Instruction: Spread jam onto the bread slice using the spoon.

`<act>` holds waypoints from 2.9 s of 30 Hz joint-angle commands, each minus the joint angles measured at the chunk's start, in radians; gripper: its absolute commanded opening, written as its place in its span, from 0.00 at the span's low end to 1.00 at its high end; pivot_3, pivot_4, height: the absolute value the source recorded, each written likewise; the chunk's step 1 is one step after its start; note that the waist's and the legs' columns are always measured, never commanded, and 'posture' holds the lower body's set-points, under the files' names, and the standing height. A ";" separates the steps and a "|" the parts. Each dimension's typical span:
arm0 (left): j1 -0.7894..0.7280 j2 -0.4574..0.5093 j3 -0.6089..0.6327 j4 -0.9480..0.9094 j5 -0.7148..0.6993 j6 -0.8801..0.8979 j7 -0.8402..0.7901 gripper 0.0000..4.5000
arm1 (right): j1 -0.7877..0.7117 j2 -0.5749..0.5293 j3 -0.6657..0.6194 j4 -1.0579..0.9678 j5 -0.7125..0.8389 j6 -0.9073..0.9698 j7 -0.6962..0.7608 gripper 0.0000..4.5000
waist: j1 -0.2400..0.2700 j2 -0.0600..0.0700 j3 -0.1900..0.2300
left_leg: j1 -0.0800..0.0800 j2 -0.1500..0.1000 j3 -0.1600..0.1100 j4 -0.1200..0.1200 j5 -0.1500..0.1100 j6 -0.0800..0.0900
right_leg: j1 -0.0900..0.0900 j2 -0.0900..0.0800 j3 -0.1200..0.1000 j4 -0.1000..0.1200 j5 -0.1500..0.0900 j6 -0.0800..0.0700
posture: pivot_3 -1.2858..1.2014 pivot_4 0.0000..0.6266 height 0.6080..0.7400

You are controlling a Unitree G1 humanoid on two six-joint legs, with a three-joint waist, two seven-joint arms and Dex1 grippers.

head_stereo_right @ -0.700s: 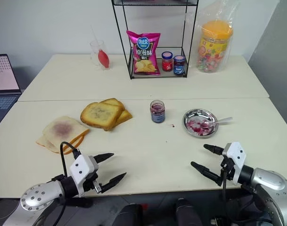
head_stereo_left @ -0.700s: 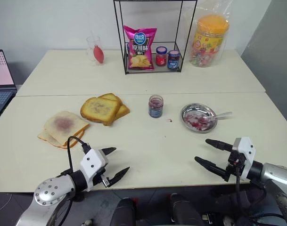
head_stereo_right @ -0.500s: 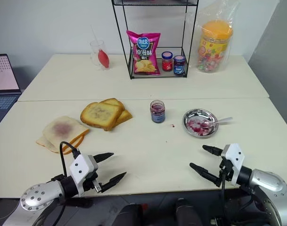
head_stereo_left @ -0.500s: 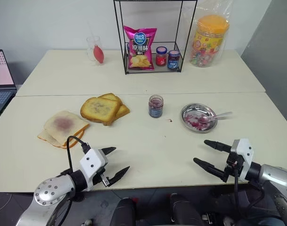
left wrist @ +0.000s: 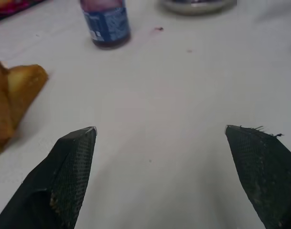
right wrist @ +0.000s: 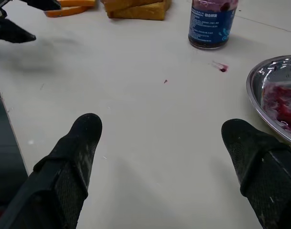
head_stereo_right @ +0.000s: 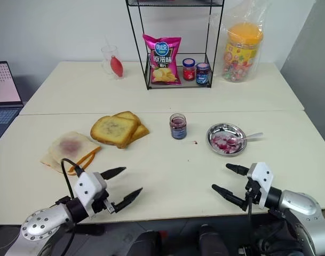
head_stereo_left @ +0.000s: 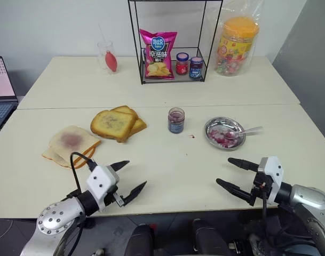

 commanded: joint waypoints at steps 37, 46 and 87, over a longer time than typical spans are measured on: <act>-0.543 -0.275 0.481 0.346 -0.351 0.587 0.846 1.00 | -0.610 -0.041 0.122 -0.121 0.227 0.530 -0.066 0.97 | 0.005 -0.011 -0.001 | -0.002 -0.001 -0.004 0.001 0.000 0.000 | 0.001 0.001 -0.004 0.000 0.005 0.009 | 0.52 0.24 1.00; -0.621 -0.308 0.500 0.351 -0.400 0.694 0.964 1.00 | -0.611 -0.050 0.115 -0.123 0.236 0.542 -0.068 0.97 | 0.006 -0.011 -0.001 | -0.002 -0.001 -0.004 0.001 0.000 0.000 | 0.001 0.001 -0.004 0.000 0.005 0.009 | 0.52 0.24 1.00; -0.643 -0.233 0.460 0.060 -0.697 0.565 0.752 0.01 | -0.588 -0.095 0.063 -0.115 0.275 0.556 -0.047 1.00 | 0.022 -0.014 0.001 | -0.004 -0.001 -0.004 0.001 0.000 -0.001 | 0.001 0.001 -0.005 -0.004 0.006 0.010 | 0.52 0.24 1.00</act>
